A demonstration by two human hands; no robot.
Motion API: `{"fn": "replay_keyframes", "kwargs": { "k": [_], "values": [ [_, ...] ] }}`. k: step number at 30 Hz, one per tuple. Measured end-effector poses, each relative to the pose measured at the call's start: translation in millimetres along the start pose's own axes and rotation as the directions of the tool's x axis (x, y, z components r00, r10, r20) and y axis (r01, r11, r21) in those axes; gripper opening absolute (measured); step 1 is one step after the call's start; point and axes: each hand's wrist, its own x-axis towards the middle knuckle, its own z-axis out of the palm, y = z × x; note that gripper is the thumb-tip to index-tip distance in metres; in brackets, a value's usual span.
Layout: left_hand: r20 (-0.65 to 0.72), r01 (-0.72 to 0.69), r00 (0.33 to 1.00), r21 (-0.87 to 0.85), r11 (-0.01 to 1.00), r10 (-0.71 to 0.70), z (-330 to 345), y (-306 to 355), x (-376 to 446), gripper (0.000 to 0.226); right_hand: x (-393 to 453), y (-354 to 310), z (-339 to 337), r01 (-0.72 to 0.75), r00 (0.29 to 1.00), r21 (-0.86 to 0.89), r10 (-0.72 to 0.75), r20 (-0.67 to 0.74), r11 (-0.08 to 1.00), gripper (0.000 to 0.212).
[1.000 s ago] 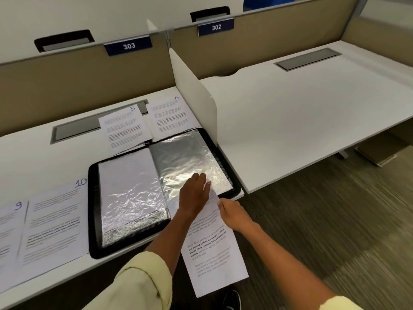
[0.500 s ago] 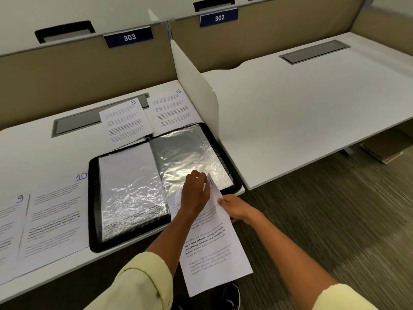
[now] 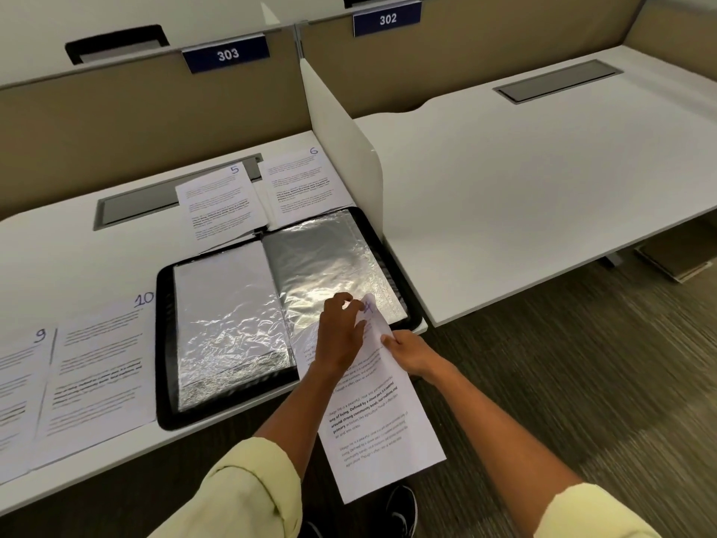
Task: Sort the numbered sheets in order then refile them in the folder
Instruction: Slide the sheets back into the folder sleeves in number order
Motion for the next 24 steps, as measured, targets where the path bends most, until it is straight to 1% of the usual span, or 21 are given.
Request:
{"fn": "replay_keyframes", "kwargs": {
  "k": [2,4,7,9,14,19,22,24],
  "values": [
    [-0.006,0.000,1.000,0.098,0.995,0.000,-4,-7,-5,0.033,2,9,3,0.021,0.999,0.056,-0.019,-0.030,0.998,0.034],
    [-0.010,0.028,1.000,0.149,0.988,-0.027,-9,-16,-12,0.037,2,18,7,0.028,0.997,0.137,-0.018,-0.072,0.990,0.036],
    [-0.010,0.078,0.997,0.176,0.981,-0.078,-13,-32,-27,0.031,-1,29,10,0.038,0.992,0.199,-0.012,-0.127,0.979,0.038],
    [-0.012,0.091,0.996,0.163,0.982,-0.091,-15,-41,-34,0.027,-4,35,10,0.034,0.991,0.244,-0.001,-0.133,0.969,0.036],
    [0.014,0.069,0.997,0.139,0.988,-0.072,-19,-53,-36,0.011,-28,51,12,-0.025,0.990,0.327,0.068,-0.121,0.945,0.035],
    [0.026,0.058,0.998,0.122,0.991,-0.062,-22,-58,-33,0.011,-57,76,17,-0.085,0.985,0.355,0.132,-0.110,0.931,0.034],
    [0.030,0.057,0.998,0.100,0.993,-0.060,-22,-61,-31,0.012,-79,96,28,-0.103,0.972,0.483,0.192,-0.137,0.869,0.040],
    [0.028,0.050,0.998,0.089,0.995,-0.053,-23,-63,-29,0.012,-93,108,42,-0.105,0.953,0.608,0.255,-0.166,0.787,0.046]
  ]
}}
